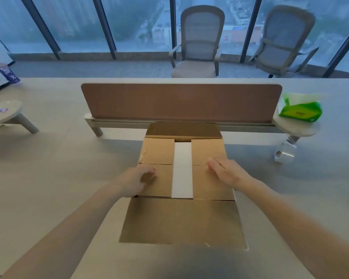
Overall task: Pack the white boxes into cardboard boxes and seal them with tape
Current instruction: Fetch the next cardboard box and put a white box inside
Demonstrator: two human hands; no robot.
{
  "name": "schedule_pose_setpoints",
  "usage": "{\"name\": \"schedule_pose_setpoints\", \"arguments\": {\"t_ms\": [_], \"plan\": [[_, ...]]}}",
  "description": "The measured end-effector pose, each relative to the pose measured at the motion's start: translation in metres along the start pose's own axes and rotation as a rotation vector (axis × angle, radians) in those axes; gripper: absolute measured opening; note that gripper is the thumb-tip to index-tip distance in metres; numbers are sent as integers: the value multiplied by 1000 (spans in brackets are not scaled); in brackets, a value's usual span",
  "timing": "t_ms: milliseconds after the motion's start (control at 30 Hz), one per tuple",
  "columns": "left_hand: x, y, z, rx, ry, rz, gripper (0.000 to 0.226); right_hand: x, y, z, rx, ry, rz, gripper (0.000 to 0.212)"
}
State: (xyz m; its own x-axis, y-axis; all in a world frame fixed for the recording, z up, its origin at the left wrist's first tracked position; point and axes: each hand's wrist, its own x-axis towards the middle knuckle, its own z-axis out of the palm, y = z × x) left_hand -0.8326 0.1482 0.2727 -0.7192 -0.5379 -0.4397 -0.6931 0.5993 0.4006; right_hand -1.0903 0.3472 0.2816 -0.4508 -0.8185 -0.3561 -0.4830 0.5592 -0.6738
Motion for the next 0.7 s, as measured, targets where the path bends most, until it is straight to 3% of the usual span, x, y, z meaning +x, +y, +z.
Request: {"name": "schedule_pose_setpoints", "arguments": {"t_ms": [100, 400, 533, 633, 700], "plan": [[-16, -12, -4, 20, -146, 3, 75, -5, 4, 6, -18, 26, -43, 44], [-47, -32, -3, 180, -289, 57, 91, -15, 17, 0, -305, -45, -200, 50], [-43, -47, -9, 30, -333, 71, 88, -32, 12, -12, -282, -105, -137, 40], [-33, -57, -14, -64, -347, 111, 80, -46, 22, -19, -388, -30, -55, 28], [-29, -64, -14, -122, -338, 161, 68, -63, 38, -23, -510, -12, 12, 38]]}}
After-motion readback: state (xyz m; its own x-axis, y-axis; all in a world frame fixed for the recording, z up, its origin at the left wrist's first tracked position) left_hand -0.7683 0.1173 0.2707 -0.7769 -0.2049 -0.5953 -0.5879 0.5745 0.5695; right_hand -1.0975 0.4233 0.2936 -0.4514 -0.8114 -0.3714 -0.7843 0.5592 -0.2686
